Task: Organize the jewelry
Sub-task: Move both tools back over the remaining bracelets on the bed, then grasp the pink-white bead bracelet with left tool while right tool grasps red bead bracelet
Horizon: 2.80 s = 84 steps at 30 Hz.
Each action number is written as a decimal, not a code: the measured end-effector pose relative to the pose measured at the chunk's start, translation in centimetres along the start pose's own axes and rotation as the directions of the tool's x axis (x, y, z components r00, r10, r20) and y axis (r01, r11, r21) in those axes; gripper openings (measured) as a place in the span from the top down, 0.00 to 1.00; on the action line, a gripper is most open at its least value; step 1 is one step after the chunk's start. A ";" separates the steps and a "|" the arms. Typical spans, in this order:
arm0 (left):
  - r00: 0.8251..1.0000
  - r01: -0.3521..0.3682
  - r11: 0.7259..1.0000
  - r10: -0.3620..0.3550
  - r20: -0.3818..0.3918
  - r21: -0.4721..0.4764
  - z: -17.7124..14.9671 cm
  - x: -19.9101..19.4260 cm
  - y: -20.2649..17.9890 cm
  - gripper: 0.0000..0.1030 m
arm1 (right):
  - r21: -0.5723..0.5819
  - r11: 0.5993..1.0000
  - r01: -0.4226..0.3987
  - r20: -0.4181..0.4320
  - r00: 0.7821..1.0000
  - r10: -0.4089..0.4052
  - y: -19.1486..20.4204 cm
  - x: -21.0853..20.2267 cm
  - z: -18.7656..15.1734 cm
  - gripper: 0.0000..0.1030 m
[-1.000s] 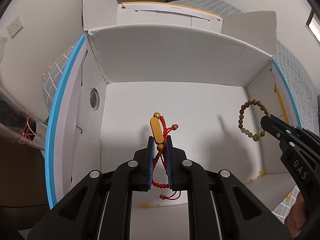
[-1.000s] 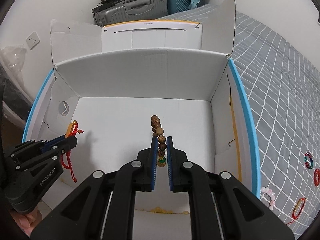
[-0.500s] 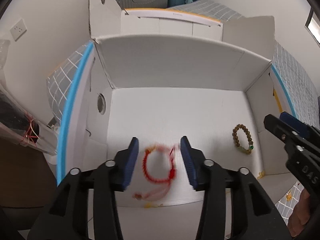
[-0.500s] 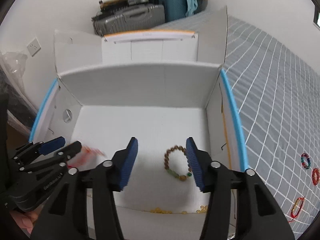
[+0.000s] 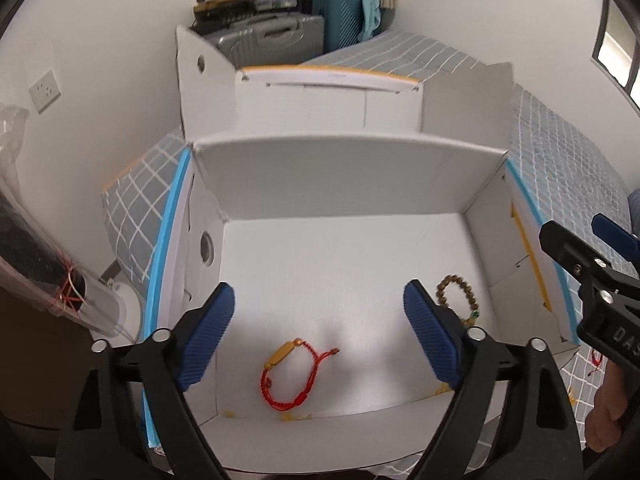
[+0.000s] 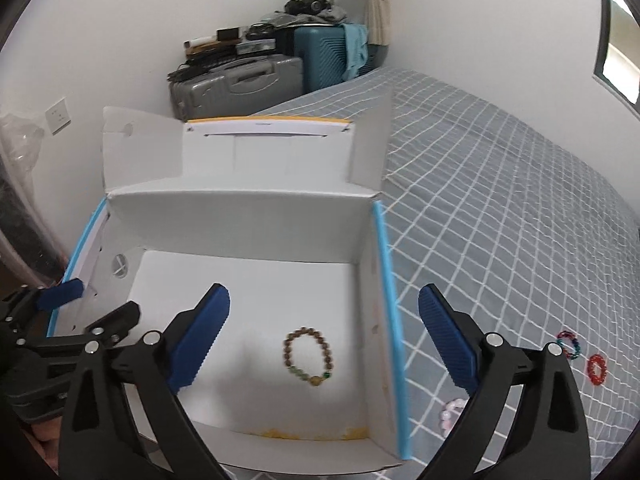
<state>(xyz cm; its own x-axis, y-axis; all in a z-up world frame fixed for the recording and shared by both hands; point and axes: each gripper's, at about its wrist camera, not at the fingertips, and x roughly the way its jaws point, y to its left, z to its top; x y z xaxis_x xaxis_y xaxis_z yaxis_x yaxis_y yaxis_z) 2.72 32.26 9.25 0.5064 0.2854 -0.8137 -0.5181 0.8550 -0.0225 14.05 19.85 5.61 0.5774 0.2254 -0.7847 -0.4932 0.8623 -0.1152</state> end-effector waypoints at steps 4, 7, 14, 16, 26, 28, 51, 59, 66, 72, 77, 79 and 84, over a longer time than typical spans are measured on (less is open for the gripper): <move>1.000 0.015 1.000 -0.016 0.023 0.024 0.4 -0.9 -1.5 0.11 | 0.014 1.000 0.027 0.021 0.999 -0.027 -2.0 -0.7 0.0 0.09; 0.999 0.033 0.998 -0.035 0.036 0.044 0.6 -1.3 -3.0 0.08 | 0.035 0.998 0.046 0.025 0.999 -0.046 -3.9 -1.1 -0.1 0.09; 0.995 0.081 0.992 -0.085 0.047 0.096 1.1 -1.9 -7.1 0.06 | 0.108 0.988 0.114 0.032 0.993 -0.118 -10.3 -2.2 -0.7 0.07; 0.994 0.094 0.989 -0.100 0.046 0.116 1.1 -1.9 -8.3 0.06 | 0.139 0.979 0.151 0.028 0.987 -0.157 -12.9 -2.5 -1.1 0.07; 0.979 0.192 0.954 -0.202 0.018 0.231 -0.2 -2.2 -16.6 0.06 | 0.250 0.930 0.269 -0.037 0.963 -0.269 -25.1 -3.7 -5.0 0.07; 0.975 0.212 0.943 -0.220 0.006 0.255 -0.6 -2.1 -18.5 0.06 | 0.272 0.915 0.298 -0.049 0.954 -0.296 -27.7 -4.2 -6.1 0.07; 0.940 0.339 0.852 -0.294 -0.171 0.398 -9.3 2.8 -34.2 0.06 | 0.422 0.817 0.392 -0.248 0.917 -0.312 -45.8 -1.2 -15.1 0.10; 0.936 0.344 0.840 -0.268 -0.229 0.421 -11.3 6.9 -35.3 0.06 | 0.428 0.793 0.433 -0.372 0.884 -0.282 -48.6 2.9 -17.7 0.30; 0.932 0.353 0.827 -0.268 -0.246 0.437 -12.6 8.4 -35.6 0.06 | 0.462 0.769 0.442 -0.426 0.871 -0.244 -50.0 4.4 -19.4 0.38; 0.921 0.378 0.816 -0.282 -0.269 0.438 -13.1 9.0 -36.3 0.17 | 0.496 0.747 0.443 -0.456 0.865 -0.209 -51.1 5.2 -20.6 0.50; 0.921 0.374 0.813 -0.271 -0.279 0.446 -13.2 9.5 -36.4 0.28 | 0.510 0.735 0.447 -0.470 0.860 -0.197 -51.7 5.3 -21.1 0.61; 0.921 0.374 0.811 -0.271 -0.279 0.449 -13.1 9.4 -36.3 0.35 | 0.520 0.729 0.445 -0.473 0.861 -0.188 -52.1 5.4 -21.2 0.67; 0.913 0.392 0.800 -0.277 -0.299 0.454 -13.2 9.1 -36.4 0.59 | 0.543 0.711 0.447 -0.480 0.860 -0.174 -52.3 5.1 -21.5 0.79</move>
<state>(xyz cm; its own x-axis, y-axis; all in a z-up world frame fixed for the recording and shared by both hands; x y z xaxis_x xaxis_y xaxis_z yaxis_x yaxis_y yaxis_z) 17.08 -1.97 -5.05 0.3998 -0.1060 -0.9105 0.0967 0.9926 -0.0731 28.76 -33.86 -5.45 0.2698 -0.1741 -0.9471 0.2612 0.9599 -0.1020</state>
